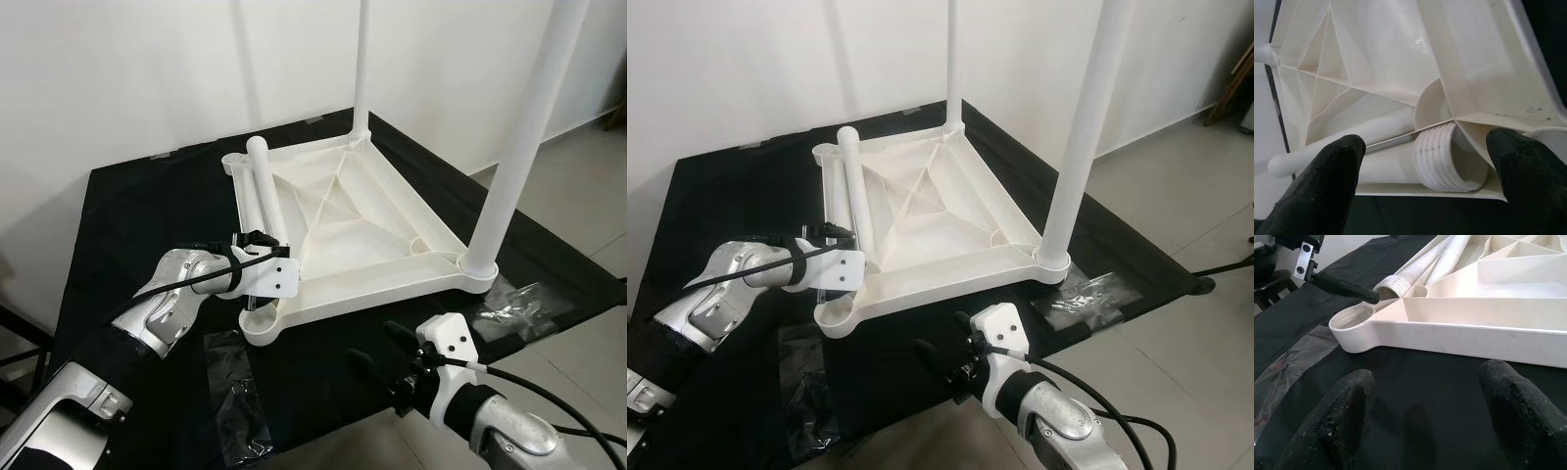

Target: Building children table

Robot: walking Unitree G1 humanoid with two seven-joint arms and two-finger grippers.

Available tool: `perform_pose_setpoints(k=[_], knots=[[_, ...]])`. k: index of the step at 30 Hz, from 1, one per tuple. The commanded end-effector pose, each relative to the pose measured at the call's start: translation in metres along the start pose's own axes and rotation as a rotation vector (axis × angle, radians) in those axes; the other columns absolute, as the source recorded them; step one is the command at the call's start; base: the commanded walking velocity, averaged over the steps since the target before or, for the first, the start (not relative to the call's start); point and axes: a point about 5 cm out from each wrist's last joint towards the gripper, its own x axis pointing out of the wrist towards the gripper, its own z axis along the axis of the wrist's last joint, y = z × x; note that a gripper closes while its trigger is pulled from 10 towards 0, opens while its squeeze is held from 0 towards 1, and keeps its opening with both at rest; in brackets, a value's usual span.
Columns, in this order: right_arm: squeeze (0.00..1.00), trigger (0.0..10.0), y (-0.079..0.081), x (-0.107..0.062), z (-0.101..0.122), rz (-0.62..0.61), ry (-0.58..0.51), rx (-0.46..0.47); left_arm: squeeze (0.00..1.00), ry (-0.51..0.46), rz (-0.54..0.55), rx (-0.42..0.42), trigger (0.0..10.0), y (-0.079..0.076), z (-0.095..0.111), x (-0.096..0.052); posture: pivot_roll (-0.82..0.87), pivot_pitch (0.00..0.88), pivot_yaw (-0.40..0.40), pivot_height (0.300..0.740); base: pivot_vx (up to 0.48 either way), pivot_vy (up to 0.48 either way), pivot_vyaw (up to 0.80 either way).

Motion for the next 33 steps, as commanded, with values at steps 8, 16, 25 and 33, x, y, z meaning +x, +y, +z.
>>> perform_pose_setpoints(k=[8, 16, 25, 33], knots=[[0.00, 10.0, 0.006, 0.002, 0.001, 0.026, -0.005, 0.014, 0.00, 0.061, 0.003, 0.009, 10.0, -0.003, -0.016, -0.003, -0.09, 0.053, 0.069, 0.740, 0.000, 0.000, 0.00], [0.00, 10.0, 0.006, 0.001, 0.001, 0.023, -0.007, 0.014, 0.00, 0.100, 0.068, -0.018, 10.0, -0.004, -0.018, 0.007, -0.10, 0.056, 0.072, 0.740, 0.000, 0.000, 0.00], [0.00, 10.0, 0.006, 0.002, 0.001, 0.021, -0.008, 0.014, 0.00, 0.114, 0.066, -0.017, 10.0, -0.009, -0.019, 0.017, -0.10, 0.057, 0.072, 0.740, 0.000, 0.000, 0.00], [0.00, 10.0, 0.007, 0.002, 0.002, 0.020, -0.010, 0.014, 0.00, 0.119, 0.113, -0.028, 10.0, -0.012, -0.011, 0.031, -0.10, 0.057, 0.077, 0.740, 0.000, 0.000, 0.00]])
